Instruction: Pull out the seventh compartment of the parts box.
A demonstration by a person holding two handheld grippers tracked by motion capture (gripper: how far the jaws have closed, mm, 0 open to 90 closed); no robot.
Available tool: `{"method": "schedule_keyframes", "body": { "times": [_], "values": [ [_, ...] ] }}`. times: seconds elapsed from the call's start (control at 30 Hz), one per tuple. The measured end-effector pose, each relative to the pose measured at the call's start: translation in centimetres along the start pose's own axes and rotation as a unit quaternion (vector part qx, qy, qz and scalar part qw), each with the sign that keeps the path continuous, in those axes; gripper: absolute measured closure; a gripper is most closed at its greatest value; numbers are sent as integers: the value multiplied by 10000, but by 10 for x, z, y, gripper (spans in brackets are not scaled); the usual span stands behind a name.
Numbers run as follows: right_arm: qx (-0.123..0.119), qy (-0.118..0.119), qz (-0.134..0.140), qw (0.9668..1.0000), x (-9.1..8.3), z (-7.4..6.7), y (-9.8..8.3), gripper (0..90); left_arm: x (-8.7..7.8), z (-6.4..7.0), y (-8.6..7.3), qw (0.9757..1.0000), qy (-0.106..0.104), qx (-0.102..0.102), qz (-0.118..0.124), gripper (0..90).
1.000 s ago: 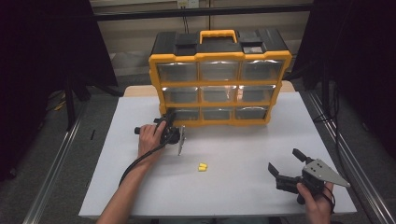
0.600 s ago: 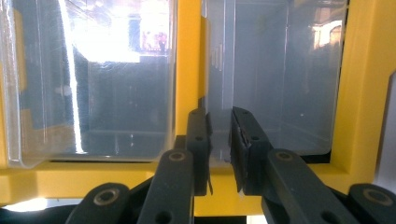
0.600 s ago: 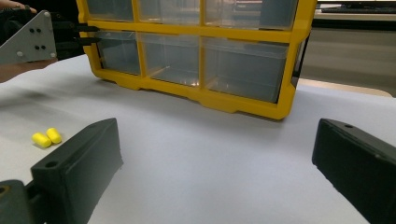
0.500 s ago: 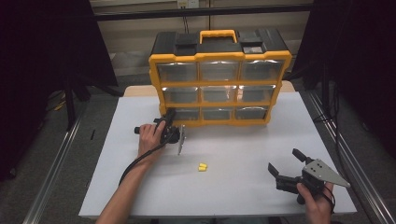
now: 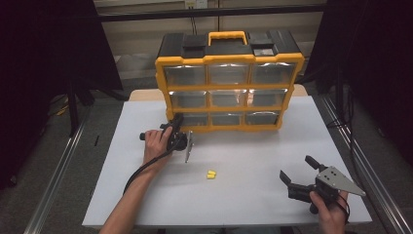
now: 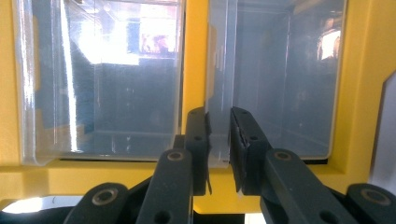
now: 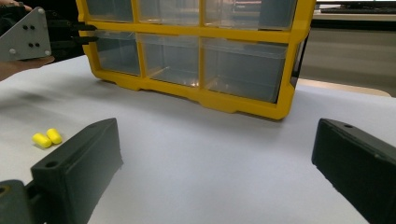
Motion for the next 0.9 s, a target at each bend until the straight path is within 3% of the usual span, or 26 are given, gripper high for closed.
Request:
{"method": "schedule_keyframes", "body": {
  "times": [0.27, 0.37, 0.9],
  "values": [
    [30, 6, 12, 10000, -1, 0, 0, 13, -4, 2, -1, 9999, -14, -58, 88, 788],
    [46, -1, 23, 10000, -1, 0, 0, 13, -6, 1, -1, 10000, 11, 35, 60, 788],
    [45, -6, 22, 10000, -1, 0, 0, 13, -16, 4, -2, 9999, 48, 13, 111, 790]
  ]
}}
Point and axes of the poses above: each handheld gripper's, and its own axes: x roughly forward along the jaws, y roughly out of its top, z roughly to its right, the point moved 7 cm from there along x, roughly forward along the jaws, and after that the axes turned 13 degrees about -z, right-handed, at the moved point
